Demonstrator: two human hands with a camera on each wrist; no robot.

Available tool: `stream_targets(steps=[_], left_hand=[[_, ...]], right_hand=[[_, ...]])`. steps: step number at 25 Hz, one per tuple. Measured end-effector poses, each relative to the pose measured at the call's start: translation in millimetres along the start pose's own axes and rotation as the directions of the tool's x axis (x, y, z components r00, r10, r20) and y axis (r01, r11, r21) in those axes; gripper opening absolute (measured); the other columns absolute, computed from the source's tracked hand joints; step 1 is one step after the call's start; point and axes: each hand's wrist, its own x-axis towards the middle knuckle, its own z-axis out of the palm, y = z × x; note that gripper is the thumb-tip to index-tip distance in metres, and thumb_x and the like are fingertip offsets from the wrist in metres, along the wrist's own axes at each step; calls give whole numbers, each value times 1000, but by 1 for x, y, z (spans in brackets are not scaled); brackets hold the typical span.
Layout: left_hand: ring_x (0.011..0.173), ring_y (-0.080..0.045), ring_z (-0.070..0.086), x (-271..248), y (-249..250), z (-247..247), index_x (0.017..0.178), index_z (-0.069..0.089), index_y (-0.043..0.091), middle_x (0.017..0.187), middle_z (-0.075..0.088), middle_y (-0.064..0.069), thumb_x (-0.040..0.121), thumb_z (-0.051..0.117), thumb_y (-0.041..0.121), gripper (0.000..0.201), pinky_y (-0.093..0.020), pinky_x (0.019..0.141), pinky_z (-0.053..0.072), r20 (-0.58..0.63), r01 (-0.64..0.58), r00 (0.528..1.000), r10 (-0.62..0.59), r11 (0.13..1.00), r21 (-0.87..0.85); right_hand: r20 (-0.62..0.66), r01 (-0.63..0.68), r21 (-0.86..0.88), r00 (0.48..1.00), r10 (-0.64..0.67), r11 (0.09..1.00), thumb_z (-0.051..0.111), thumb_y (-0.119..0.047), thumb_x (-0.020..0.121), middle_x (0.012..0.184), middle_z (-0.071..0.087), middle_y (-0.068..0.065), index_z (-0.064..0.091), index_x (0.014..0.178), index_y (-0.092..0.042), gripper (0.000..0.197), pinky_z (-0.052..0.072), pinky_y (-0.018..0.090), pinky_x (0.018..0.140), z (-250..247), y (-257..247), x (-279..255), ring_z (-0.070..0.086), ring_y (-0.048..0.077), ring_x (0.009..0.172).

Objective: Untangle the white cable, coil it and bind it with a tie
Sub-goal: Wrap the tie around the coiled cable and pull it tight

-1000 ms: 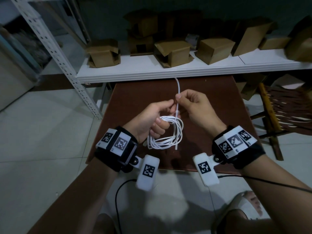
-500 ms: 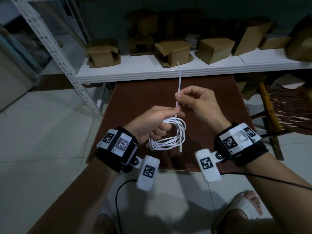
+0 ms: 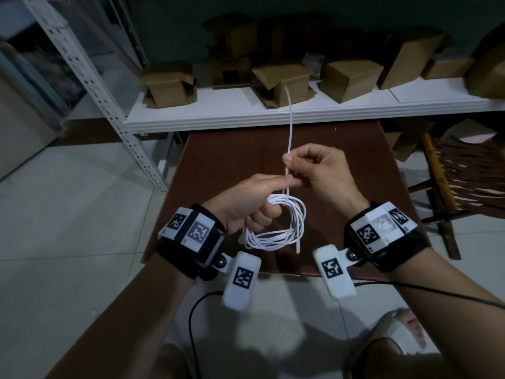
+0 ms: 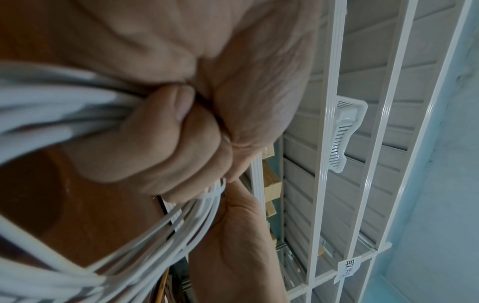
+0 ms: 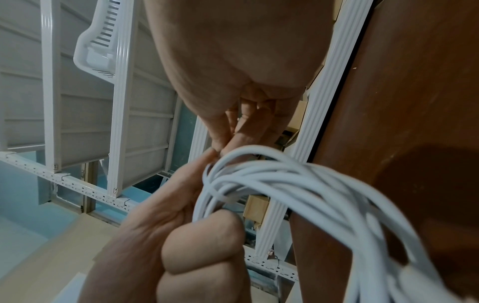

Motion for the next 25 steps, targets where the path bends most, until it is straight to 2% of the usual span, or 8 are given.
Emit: stream_targets(steps=[4,9,13,15,16,19,21,25], left_hand=[[41,-3,13,0,-1,4,135,63,24,54,17,9,108,44,43,38,-14,41,9,19,7,1000,-7,1000,22],[39,-2,13,2,-3,7,135,63,16,53,17,10,108,43,40,41,-12,39,10,29,10,1000,-10,1000,6],[38,-1,13,1,0,3,134,62,13,51,20,10,109,42,37,40,-15,41,6,32,20,999,-19,999,-40],[38,-1,14,0,1,2,123,62,16,50,20,11,109,44,36,30,-15,40,6,38,25,999,-22,997,-77],[38,-1,14,-1,2,1,115,61,20,50,21,10,108,44,35,23,-14,40,7,41,21,999,-17,995,-96],[37,-2,15,-1,3,-1,97,57,24,49,22,10,108,44,33,19,-12,37,11,17,9,1000,-7,992,-123],[36,-2,15,0,3,0,99,57,22,49,22,9,108,45,33,18,-12,36,12,-15,0,1000,-2,994,-108],[36,-2,15,2,2,7,108,55,18,50,21,9,108,44,32,18,-12,38,11,-54,-21,998,17,996,-85]], right_hand=[[-22,-43,25,999,44,999,72,-2,94,62,61,5,67,96,6,10,50,19,48,0,-4,-2,57,8,50],[-30,-77,28,996,78,997,72,-4,95,64,59,9,66,93,2,8,49,21,47,0,-4,-1,55,12,50],[16,-140,34,990,139,990,66,-9,100,63,58,6,66,100,3,12,44,15,42,2,-8,-3,55,6,47],[81,-155,-3,985,154,988,64,-13,102,60,59,0,67,99,4,18,43,12,48,2,-8,-4,53,2,49],[115,-158,-31,980,161,987,65,-15,101,61,59,2,67,95,6,22,44,13,54,2,-6,-4,53,4,53],[204,-176,-72,961,188,982,68,-19,99,80,56,17,59,91,22,44,43,22,65,3,-4,-9,50,22,70],[199,-173,-52,963,180,984,68,-17,99,85,54,20,59,92,23,42,44,21,63,4,-4,-10,50,22,69],[160,-172,-40,971,176,984,68,-12,99,73,58,17,66,92,13,26,47,19,57,4,-5,-10,56,15,60]])
